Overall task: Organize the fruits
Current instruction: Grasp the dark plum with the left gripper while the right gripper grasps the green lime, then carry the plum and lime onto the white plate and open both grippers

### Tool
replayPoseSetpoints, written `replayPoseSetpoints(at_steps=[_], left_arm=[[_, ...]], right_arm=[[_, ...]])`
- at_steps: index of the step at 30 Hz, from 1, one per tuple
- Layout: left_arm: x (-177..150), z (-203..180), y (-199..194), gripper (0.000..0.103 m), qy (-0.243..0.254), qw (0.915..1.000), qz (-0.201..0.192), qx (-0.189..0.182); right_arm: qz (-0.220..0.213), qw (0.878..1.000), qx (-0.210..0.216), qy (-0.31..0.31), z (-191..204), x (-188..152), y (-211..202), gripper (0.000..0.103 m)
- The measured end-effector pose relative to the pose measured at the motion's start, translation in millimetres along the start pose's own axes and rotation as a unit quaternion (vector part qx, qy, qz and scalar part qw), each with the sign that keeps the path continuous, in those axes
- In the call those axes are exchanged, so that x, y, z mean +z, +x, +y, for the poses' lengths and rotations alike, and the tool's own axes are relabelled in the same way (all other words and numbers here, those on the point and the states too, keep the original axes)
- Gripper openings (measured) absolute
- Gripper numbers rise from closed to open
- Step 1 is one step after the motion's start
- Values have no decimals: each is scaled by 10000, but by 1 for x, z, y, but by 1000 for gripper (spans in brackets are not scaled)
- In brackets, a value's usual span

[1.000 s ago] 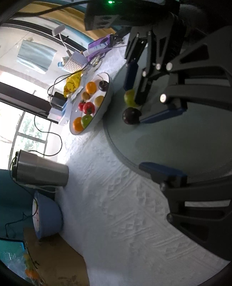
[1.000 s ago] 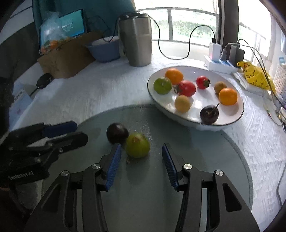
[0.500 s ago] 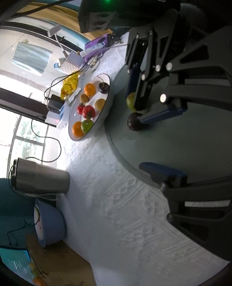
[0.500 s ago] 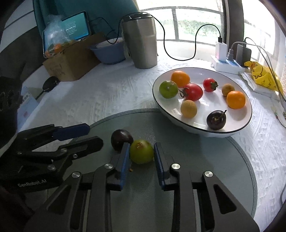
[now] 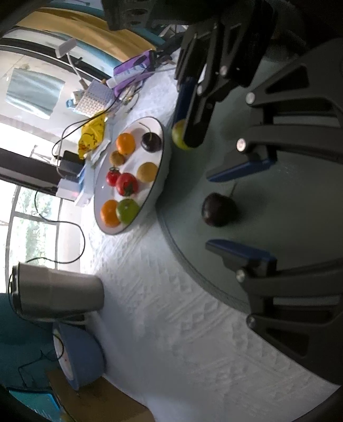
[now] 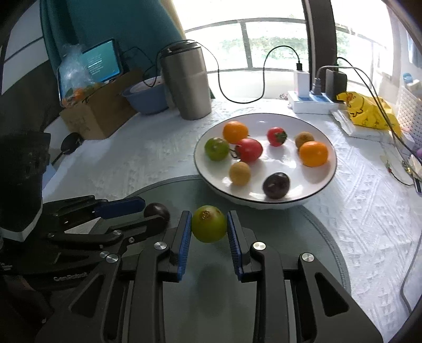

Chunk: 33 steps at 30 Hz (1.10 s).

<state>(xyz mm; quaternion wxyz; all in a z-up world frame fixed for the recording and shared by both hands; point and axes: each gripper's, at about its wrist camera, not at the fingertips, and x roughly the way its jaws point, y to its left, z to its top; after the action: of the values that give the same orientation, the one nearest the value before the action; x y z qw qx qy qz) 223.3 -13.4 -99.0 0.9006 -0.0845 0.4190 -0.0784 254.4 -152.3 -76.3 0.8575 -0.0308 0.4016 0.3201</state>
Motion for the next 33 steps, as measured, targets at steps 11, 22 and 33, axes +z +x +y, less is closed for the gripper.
replayPoseSetpoints(at_steps=[11, 22, 33], left_arm=[[4, -11, 9, 29, 166, 9998, 71, 5], [11, -24, -7, 28, 301, 9994, -75, -161], [33, -36, -18, 28, 424, 9985, -293, -186]], right_arm=[[-95, 9999, -17, 136, -15, 0, -6, 29], [-293, 9993, -192, 148, -24, 6, -28, 29], [-484, 9981, -326, 177, -37, 18, -44, 29]])
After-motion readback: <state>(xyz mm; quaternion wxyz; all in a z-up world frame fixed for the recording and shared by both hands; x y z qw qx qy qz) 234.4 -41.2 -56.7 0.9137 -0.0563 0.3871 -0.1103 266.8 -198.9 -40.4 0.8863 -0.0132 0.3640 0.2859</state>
